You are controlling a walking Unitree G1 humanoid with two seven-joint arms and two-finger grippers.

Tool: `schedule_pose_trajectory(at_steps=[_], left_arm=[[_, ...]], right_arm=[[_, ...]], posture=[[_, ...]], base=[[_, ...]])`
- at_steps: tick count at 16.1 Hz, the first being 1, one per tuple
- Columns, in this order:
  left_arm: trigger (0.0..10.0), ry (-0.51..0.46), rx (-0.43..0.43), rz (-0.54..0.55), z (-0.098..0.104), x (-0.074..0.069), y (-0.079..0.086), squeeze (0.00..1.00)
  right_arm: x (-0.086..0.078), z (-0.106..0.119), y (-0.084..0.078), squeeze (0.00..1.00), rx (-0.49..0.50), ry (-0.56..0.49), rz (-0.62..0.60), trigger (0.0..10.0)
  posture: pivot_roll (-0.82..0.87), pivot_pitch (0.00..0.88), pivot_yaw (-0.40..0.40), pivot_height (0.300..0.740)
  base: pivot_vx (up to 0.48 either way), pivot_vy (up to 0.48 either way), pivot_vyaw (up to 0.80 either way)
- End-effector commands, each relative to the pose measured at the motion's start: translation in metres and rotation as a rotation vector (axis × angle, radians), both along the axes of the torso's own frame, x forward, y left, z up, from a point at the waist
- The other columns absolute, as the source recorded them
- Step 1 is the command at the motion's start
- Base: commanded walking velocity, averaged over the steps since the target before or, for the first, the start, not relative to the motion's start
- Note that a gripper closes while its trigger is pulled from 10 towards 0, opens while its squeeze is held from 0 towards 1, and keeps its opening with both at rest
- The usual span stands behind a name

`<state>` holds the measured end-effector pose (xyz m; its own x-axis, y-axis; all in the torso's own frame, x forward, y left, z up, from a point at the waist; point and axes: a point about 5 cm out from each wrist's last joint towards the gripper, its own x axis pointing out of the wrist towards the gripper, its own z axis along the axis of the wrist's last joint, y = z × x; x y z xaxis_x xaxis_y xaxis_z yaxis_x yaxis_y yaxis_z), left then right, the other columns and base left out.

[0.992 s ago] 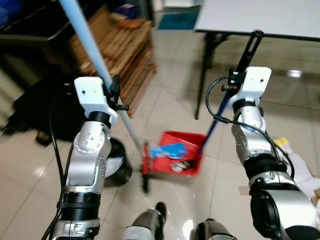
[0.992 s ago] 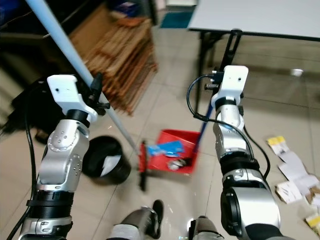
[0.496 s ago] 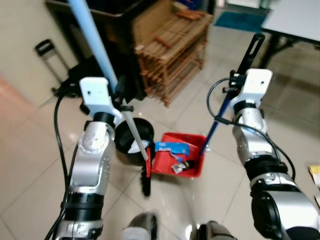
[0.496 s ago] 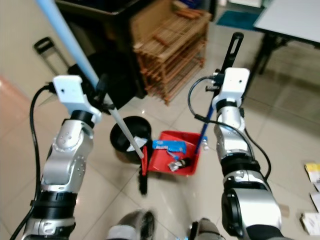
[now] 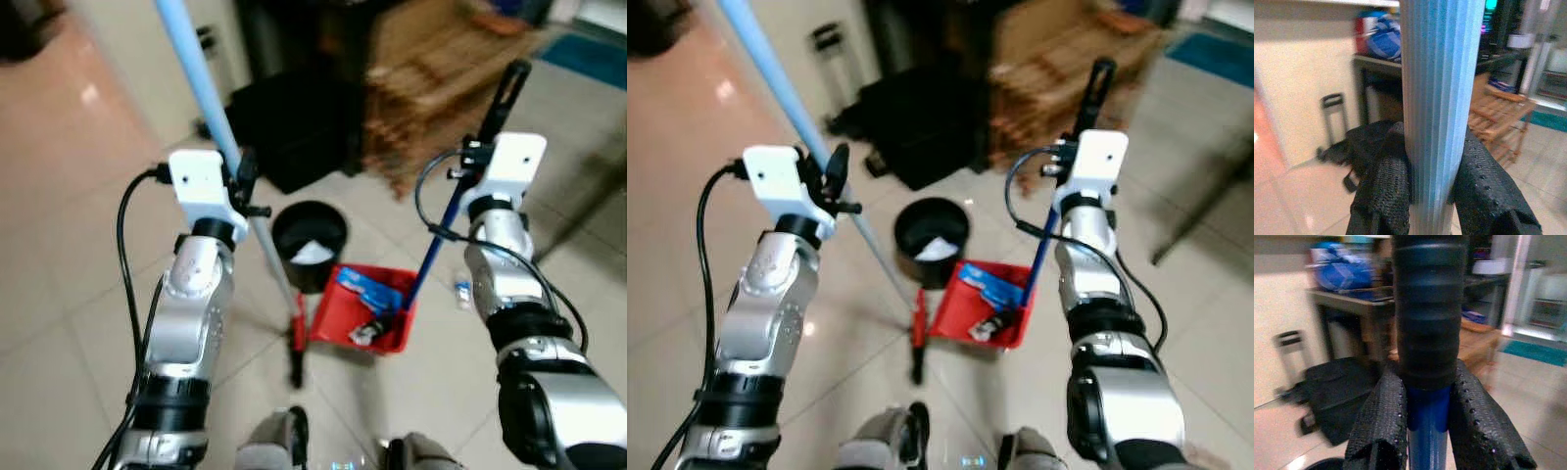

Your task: Sweep floor

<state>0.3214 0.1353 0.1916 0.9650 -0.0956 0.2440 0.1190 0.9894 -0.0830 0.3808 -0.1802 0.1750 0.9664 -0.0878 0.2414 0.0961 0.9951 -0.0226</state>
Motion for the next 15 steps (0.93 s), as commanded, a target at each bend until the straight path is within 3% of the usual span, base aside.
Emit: schedule_pose_trajectory(at_steps=[1,12,15], left_arm=[[10.0,-0.056,0.002,-0.008,0.012,-0.002,-0.002,0.0],[10.0,-0.049,-0.004,-0.027,0.011,-0.001,-0.006,0.0],[10.0,-0.048,0.0,-0.036,0.01,-0.002,-0.008,0.0]], right_arm=[[0.002,0.01,0.003,0.0,0.023,-0.044,0.013,10.0],[0.004,0.006,0.011,0.0,0.017,-0.015,0.07,10.0],[0.006,0.007,0.013,0.0,-0.037,0.001,0.128,10.0]], posture=[[0.02,0.174,0.109,0.74],[0.02,0.175,0.104,0.74],[0.02,0.17,0.1,0.74]], base=[[0.0,0.0,0.8],[0.0,0.0,0.0],[0.0,0.0,0.0]])
